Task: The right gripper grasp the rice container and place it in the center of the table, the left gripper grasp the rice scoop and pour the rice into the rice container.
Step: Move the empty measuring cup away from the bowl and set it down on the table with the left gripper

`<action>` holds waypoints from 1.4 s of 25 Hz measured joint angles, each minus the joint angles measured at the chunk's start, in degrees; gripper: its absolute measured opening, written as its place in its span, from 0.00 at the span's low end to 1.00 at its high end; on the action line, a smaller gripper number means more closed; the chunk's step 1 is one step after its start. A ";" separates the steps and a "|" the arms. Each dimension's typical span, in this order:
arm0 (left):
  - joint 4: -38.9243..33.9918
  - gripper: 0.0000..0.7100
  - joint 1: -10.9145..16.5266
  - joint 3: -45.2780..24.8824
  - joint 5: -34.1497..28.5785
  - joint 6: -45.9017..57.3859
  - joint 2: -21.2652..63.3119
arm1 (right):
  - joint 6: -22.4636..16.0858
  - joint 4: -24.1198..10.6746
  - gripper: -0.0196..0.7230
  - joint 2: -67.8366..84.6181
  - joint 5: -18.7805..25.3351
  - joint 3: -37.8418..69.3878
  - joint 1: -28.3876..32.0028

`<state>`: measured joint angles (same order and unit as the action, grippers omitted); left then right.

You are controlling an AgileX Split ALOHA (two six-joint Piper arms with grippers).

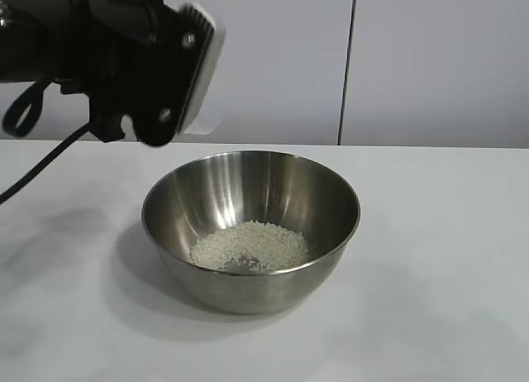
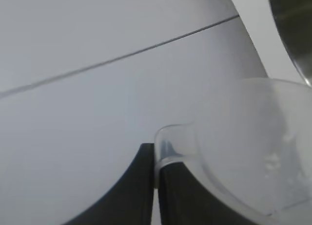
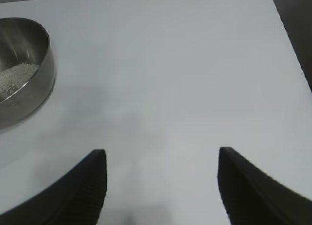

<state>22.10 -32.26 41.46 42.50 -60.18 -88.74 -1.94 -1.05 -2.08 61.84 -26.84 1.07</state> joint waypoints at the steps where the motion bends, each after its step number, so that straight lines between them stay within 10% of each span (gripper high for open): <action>1: 0.00 0.01 1.73 0.00 -0.67 6.67 0.00 | 0.00 0.00 0.64 0.00 0.00 0.00 0.00; 9: -18.20 0.01 19.32 -6.18 -6.70 52.56 0.11 | 0.00 0.00 0.64 0.00 -0.06 0.00 0.00; 17: -41.98 0.01 33.63 -16.33 5.14 73.58 -0.60 | 0.00 0.00 0.64 0.00 -0.07 0.00 0.00; 27: -46.71 0.01 35.08 -17.78 21.52 71.06 -17.93 | 0.00 0.00 0.64 0.00 -0.07 0.00 0.00; 35: -46.35 0.01 35.08 -17.53 22.23 63.83 -25.95 | 0.00 0.00 0.64 0.00 -0.07 0.00 0.00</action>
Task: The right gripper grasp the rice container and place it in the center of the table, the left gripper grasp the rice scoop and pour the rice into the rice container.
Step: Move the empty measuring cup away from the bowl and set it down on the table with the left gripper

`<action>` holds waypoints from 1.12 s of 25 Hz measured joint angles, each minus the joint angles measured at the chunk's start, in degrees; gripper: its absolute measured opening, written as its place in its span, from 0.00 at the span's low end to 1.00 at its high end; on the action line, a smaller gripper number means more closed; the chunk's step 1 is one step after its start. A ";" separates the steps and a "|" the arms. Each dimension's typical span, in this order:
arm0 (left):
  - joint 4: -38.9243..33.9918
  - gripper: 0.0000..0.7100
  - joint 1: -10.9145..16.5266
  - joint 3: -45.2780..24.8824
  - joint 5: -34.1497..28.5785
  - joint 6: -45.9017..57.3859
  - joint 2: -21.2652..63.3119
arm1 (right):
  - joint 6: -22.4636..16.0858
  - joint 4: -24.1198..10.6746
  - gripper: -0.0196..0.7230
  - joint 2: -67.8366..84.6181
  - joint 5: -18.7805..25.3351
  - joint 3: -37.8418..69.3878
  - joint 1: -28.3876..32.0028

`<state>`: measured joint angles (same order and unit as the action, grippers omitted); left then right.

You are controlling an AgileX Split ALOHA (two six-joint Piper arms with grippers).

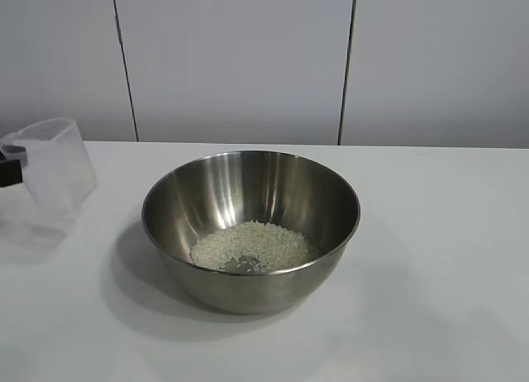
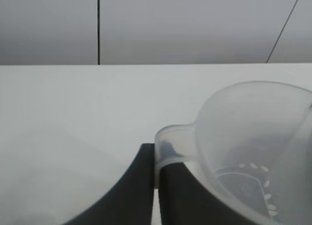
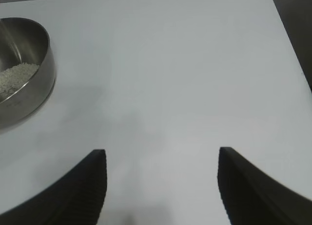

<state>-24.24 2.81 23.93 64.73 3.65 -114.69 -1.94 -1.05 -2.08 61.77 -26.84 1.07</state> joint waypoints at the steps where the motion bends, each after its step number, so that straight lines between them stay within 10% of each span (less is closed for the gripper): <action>1: 0.45 0.01 0.00 0.04 0.06 -0.71 -0.55 | 0.00 0.00 0.64 0.00 0.00 0.00 0.00; 11: 1.50 0.03 0.00 0.21 0.94 -2.71 -3.63 | 0.00 0.00 0.64 0.00 0.07 0.00 0.00; 19: 1.45 0.43 0.00 0.21 1.14 -1.40 -3.84 | 0.00 0.00 0.64 0.00 0.07 0.00 0.00; 28: 1.97 0.47 0.00 -1.76 1.23 -1.32 -3.84 | 0.00 0.00 0.64 0.00 0.07 0.00 0.00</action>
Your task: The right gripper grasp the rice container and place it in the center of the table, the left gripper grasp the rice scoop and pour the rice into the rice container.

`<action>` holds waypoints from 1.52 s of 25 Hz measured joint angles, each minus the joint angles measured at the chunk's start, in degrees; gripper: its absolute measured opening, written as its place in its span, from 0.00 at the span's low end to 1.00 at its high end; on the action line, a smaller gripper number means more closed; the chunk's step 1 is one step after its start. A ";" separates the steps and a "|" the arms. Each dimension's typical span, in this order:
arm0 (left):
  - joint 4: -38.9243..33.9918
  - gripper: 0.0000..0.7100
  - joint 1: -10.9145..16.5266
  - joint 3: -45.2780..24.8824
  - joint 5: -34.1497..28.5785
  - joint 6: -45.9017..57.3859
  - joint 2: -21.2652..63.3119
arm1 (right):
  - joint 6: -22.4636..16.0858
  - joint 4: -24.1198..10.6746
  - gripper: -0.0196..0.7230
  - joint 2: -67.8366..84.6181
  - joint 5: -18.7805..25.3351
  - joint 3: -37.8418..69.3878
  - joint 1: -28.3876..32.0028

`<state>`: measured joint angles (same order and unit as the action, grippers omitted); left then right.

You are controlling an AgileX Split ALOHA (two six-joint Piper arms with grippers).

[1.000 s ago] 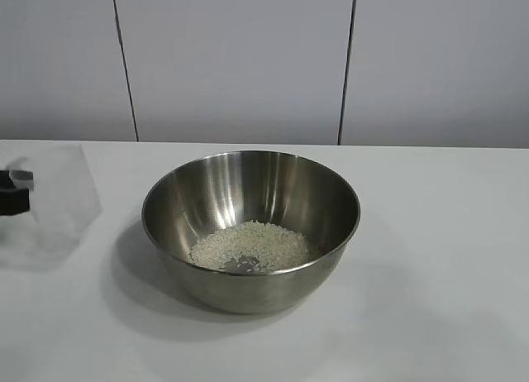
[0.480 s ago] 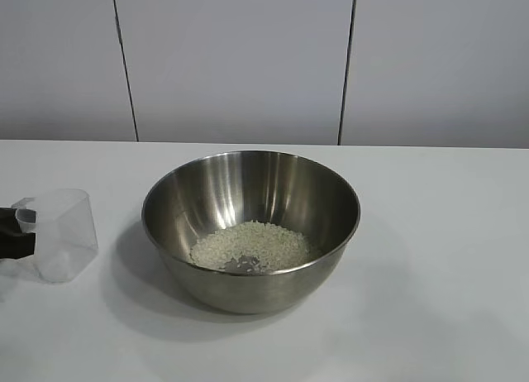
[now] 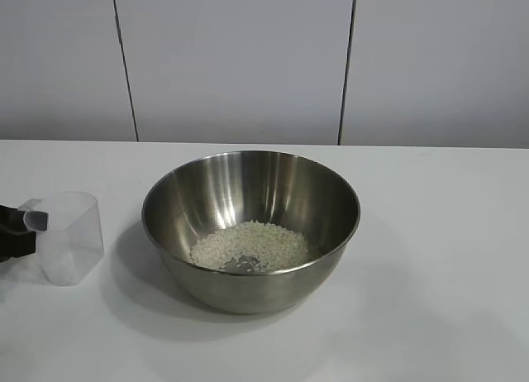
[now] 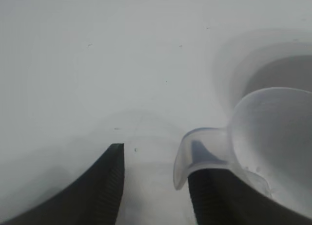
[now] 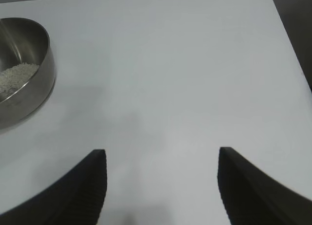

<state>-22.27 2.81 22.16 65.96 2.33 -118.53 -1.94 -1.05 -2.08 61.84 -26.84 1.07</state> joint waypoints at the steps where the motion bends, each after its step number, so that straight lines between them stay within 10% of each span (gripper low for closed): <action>1: 0.48 0.47 0.00 -0.57 0.00 0.00 0.00 | 0.00 0.00 0.64 0.00 0.00 0.00 0.00; 14: 16.13 0.47 0.06 -5.44 0.00 0.00 0.13 | 0.00 0.00 0.64 0.00 -0.08 0.00 0.00; 21: 13.37 0.47 5.95 0.18 -0.70 2.27 6.63 | 0.00 0.00 0.64 0.00 -0.08 0.00 0.00; 30: -4.85 0.47 19.33 11.13 -31.14 21.44 30.98 | 0.00 0.00 0.64 0.00 -0.08 0.00 0.00; 38: -15.47 0.47 12.69 11.66 -45.62 34.03 59.41 | 0.00 0.00 0.64 0.00 0.00 0.00 0.00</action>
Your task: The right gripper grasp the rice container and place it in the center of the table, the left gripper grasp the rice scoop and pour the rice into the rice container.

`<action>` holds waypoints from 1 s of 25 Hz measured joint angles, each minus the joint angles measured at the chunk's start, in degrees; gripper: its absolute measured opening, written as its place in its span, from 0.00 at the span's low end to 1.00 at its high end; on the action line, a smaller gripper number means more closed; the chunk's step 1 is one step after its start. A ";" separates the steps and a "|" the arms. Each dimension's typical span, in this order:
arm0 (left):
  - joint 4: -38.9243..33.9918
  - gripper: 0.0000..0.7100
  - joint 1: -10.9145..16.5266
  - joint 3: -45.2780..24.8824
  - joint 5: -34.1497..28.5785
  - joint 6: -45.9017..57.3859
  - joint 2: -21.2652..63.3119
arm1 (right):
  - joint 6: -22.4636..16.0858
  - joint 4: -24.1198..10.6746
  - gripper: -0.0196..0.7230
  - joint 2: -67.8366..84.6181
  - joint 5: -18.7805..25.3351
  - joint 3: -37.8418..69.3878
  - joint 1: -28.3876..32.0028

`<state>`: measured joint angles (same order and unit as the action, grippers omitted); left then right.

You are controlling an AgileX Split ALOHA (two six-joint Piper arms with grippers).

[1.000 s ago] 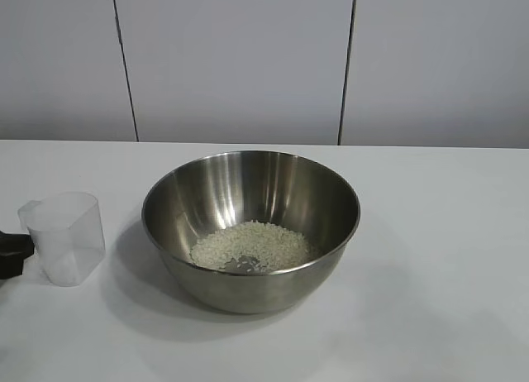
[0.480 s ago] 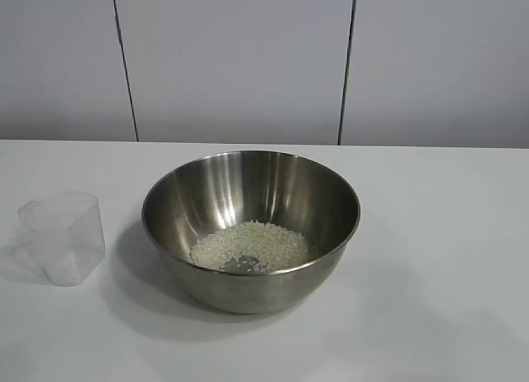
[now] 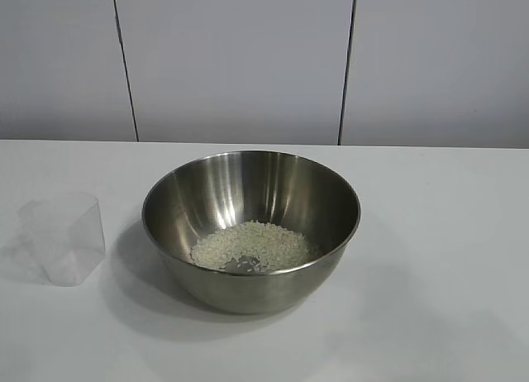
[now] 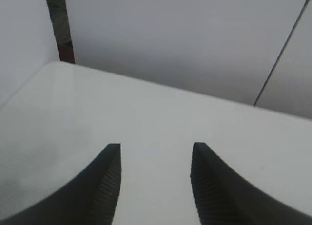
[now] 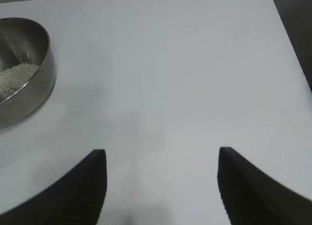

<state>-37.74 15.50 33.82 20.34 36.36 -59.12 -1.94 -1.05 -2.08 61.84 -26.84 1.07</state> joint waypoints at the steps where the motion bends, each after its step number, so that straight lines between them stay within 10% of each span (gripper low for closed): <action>1: -0.07 0.47 -2.01 0.00 -3.00 -0.01 3.07 | 0.00 0.00 0.64 0.00 0.00 0.00 0.00; 11: 16.95 0.47 -24.10 0.00 -51.69 -22.45 38.36 | 0.00 0.00 0.64 0.00 0.00 0.00 0.00; 17: 28.00 0.47 -25.55 0.00 -79.70 -33.15 52.57 | -0.14 0.00 0.64 0.00 0.00 0.00 0.00; 25: 31.77 0.47 -25.55 -0.24 -91.40 -33.99 60.08 | -0.14 0.00 0.64 0.00 0.00 0.00 0.00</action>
<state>-5.97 -10.05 33.59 -71.06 2.37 0.96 -2.07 -1.05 -2.08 61.84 -26.84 1.07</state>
